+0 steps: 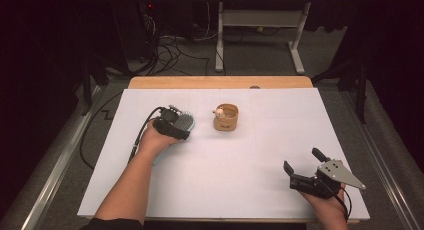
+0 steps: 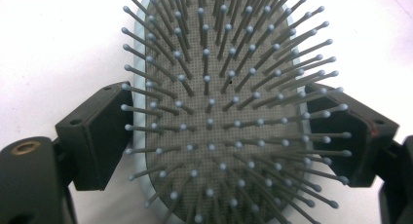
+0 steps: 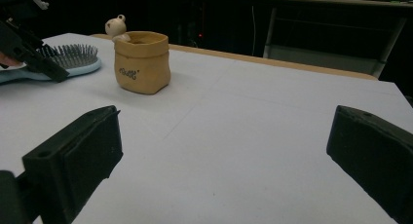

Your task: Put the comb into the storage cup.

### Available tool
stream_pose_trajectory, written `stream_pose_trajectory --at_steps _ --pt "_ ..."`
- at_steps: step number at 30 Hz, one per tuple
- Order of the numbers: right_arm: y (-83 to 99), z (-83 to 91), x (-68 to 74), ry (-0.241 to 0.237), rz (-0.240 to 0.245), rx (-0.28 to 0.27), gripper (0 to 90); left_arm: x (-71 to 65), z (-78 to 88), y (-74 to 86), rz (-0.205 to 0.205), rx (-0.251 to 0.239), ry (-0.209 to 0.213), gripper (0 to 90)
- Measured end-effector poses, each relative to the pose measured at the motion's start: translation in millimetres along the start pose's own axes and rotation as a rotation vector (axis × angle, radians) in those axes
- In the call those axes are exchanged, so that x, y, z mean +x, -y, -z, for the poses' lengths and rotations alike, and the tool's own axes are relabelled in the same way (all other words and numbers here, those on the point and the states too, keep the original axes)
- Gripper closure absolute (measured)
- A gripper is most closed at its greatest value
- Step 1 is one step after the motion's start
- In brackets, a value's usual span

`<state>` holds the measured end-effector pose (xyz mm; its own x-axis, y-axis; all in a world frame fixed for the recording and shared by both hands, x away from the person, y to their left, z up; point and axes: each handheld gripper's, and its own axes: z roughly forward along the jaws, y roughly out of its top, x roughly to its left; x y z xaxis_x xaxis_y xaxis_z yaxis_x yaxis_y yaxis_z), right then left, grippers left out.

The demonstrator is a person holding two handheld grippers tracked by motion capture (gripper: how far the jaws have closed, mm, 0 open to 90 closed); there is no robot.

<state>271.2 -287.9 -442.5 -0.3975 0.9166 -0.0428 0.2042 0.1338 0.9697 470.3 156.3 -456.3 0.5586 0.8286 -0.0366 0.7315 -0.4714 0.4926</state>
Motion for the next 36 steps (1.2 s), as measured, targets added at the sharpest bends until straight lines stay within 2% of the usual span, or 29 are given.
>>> stream_pose_trajectory --at_steps 1,4,11,24,36 --pt "0.0 0.0 0.1 0.0 0.001 0.0 0.2 -0.6 0.4 0.2 -0.016 -0.002 0.004 16.7" --pt "0.0 0.0 0.0 0.001 -0.002 0.0 0.2 -0.7 0.4 0.3 -0.016 -0.001 0.004 17.8" --pt "0.3 -0.1 -0.3 0.001 -0.002 0.001 0.2 -0.3 0.3 0.2 -0.004 0.0 0.008 18.3" --pt "0.3 0.3 -0.8 0.006 -0.005 -0.003 0.2 -0.7 -0.1 0.0 -0.011 0.001 0.003 18.1" --pt "0.2 0.4 -1.0 0.007 -0.002 -0.005 0.2 -0.7 0.5 -0.2 0.006 0.002 0.005 19.6"
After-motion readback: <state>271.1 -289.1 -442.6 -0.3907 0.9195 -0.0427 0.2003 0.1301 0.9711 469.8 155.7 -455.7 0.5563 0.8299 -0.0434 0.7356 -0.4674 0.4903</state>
